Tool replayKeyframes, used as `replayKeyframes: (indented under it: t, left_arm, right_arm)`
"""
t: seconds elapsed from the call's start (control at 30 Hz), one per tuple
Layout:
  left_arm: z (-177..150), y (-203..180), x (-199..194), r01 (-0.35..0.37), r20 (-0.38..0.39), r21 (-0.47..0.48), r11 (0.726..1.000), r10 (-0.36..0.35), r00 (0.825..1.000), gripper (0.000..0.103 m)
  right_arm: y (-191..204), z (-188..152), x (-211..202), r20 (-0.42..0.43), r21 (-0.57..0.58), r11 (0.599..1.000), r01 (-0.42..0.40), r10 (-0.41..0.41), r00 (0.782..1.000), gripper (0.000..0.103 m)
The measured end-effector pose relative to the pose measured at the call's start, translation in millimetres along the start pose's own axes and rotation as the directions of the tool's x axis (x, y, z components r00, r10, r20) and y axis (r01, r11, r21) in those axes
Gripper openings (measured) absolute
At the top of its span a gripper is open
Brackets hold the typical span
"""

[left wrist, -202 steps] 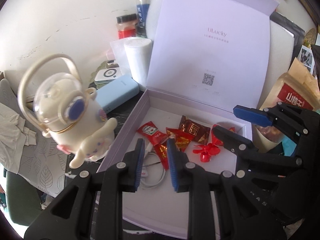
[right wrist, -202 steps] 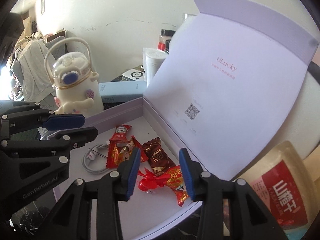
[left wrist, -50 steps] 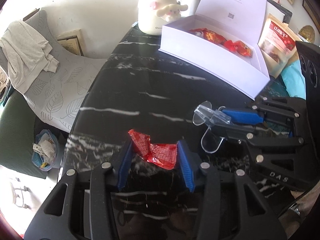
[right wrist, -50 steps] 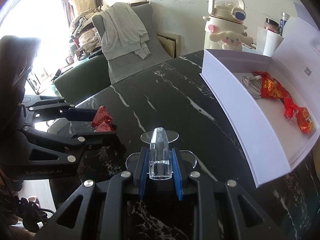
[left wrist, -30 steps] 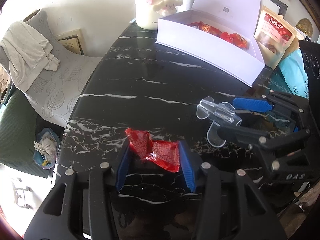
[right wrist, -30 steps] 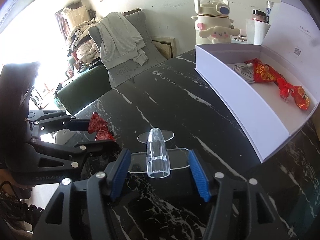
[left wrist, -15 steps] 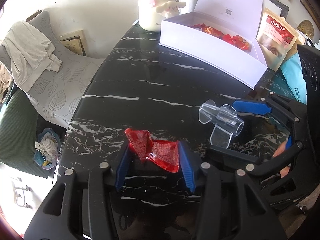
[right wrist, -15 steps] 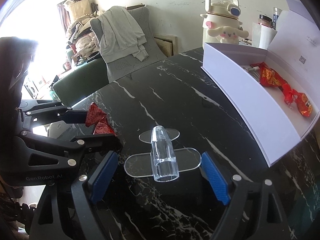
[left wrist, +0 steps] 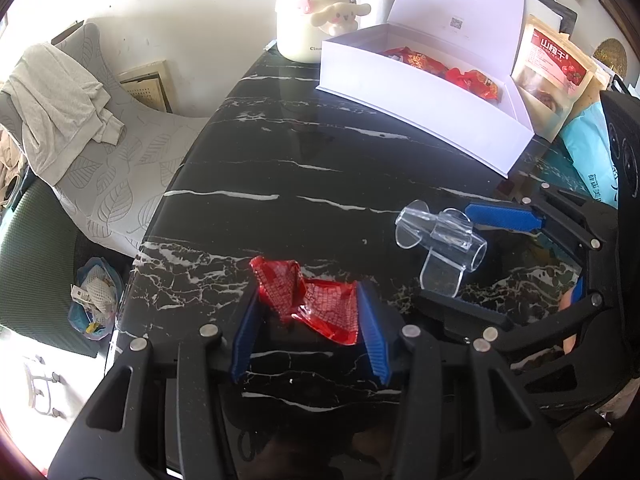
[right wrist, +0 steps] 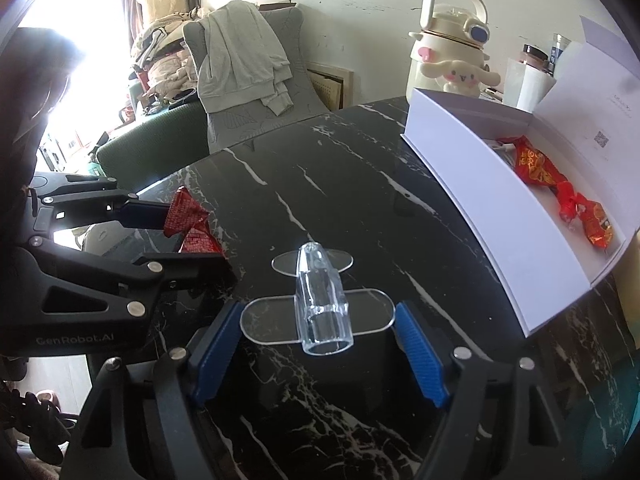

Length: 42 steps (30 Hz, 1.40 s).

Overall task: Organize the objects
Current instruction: 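Carry the red wrapper and clear stand toward the white box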

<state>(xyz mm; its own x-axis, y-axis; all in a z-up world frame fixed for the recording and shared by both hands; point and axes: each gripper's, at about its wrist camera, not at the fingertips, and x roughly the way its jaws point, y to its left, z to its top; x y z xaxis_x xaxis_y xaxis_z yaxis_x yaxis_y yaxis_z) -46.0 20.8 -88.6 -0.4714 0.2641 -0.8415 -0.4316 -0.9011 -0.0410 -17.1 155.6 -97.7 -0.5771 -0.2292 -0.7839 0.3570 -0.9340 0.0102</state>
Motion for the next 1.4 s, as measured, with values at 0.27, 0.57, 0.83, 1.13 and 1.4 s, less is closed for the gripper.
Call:
replayKeyframes:
  t: [0.27,0.57,0.83,1.13,1.4]
  left_arm:
    - [-1.8,3.1,-2.8,0.009,-0.017,-0.016,1.0,-0.009,1.0,0.044]
    - [3.6,8.7,-14.2,0.01,0.0,-0.022,1.0,-0.01,1.0,0.044]
    - [13.1,4.0,-21.4,0.003,0.011,-0.014,1.0,-0.003,1.0,0.044]
    - [31.1,-10.0,-29.7,0.007,0.031,0.016,1.0,-0.007,0.999,0.044]
    - [47.9,-33.8,-30.7,0.043,0.045,0.053,0.998,-0.045,0.998,0.044]
  right_arm:
    - [-1.6,2.1,-2.0,0.008,0.023,0.999,-0.022,0.022,1.0,0.078]
    - [0.5,10.2,-14.0,0.045,0.007,1.0,-0.021,0.021,0.999,0.078]
    - [-3.7,14.5,-25.4,0.068,0.006,1.0,-0.02,0.019,0.998,0.078]
    - [-20.1,15.5,-46.4,0.094,0.033,0.999,-0.007,0.004,0.996,0.078]
    - [-38.3,11.1,-68.8,0.109,0.069,0.997,0.027,-0.035,0.993,0.078]
